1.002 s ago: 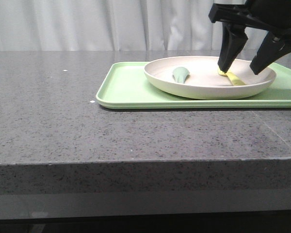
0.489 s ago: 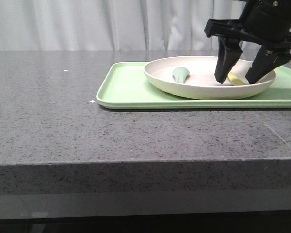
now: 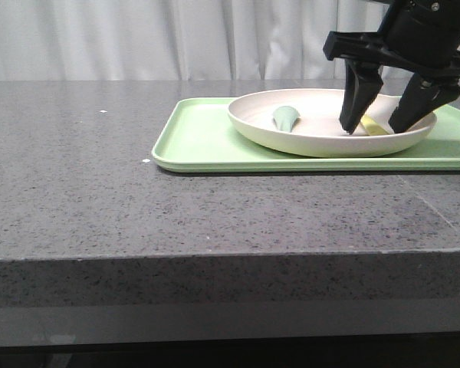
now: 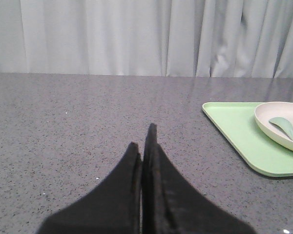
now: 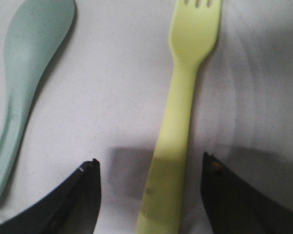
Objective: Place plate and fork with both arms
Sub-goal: 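Lower the right gripper over the yellow fork on the plate, then grasp the yellow fork with the right gripper and lift it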
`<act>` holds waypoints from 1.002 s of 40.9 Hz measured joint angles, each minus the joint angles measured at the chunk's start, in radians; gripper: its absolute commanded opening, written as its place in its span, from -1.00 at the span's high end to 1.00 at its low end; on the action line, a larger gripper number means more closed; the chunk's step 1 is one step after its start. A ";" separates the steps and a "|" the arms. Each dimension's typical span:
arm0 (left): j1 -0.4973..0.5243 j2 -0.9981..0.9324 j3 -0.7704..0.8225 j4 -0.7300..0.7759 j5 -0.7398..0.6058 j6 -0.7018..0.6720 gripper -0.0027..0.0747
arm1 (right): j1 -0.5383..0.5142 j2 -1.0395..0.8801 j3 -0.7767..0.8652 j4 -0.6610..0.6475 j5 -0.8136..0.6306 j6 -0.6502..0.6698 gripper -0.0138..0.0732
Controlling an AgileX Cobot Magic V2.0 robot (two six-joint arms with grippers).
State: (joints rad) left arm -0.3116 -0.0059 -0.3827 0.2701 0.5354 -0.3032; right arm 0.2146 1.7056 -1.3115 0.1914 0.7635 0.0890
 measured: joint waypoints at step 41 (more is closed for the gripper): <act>0.000 0.000 0.000 0.000 0.000 0.000 0.98 | 0.001 0.014 -0.006 -0.002 0.018 0.000 0.42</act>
State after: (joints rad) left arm -0.3116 -0.0059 -0.3827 0.2701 0.5354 -0.3032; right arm 0.2153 1.7193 -1.3173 0.1895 0.7814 0.0895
